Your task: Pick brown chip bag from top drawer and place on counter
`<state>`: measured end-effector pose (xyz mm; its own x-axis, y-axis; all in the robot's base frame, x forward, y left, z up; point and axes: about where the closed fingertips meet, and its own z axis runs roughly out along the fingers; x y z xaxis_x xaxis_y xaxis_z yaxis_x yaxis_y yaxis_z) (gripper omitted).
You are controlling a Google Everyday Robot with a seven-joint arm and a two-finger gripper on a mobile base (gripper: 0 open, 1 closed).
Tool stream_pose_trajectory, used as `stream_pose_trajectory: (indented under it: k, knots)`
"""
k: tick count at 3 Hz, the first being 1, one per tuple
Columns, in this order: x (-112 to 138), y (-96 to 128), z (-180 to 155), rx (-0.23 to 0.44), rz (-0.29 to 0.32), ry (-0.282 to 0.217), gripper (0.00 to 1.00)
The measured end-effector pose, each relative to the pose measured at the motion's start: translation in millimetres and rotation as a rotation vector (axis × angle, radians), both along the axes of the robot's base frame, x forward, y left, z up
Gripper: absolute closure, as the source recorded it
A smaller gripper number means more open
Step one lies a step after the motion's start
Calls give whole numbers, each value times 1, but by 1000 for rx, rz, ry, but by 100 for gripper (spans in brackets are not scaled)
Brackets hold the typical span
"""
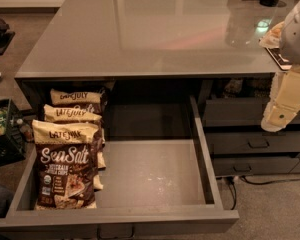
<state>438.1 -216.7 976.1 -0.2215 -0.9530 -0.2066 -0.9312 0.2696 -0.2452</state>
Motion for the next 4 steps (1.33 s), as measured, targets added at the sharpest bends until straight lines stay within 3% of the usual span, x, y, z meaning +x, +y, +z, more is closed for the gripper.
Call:
stream_pose_trajectory:
  k: [1,2,3,4]
  knots:
    - [-1,7,1,0,8,-10,0]
    - [-8,34,-4,-7,57,0,0]
    - [-11,65,-18,-17,112,47,0]
    - [-11,67,-18,-15,116,43,0]
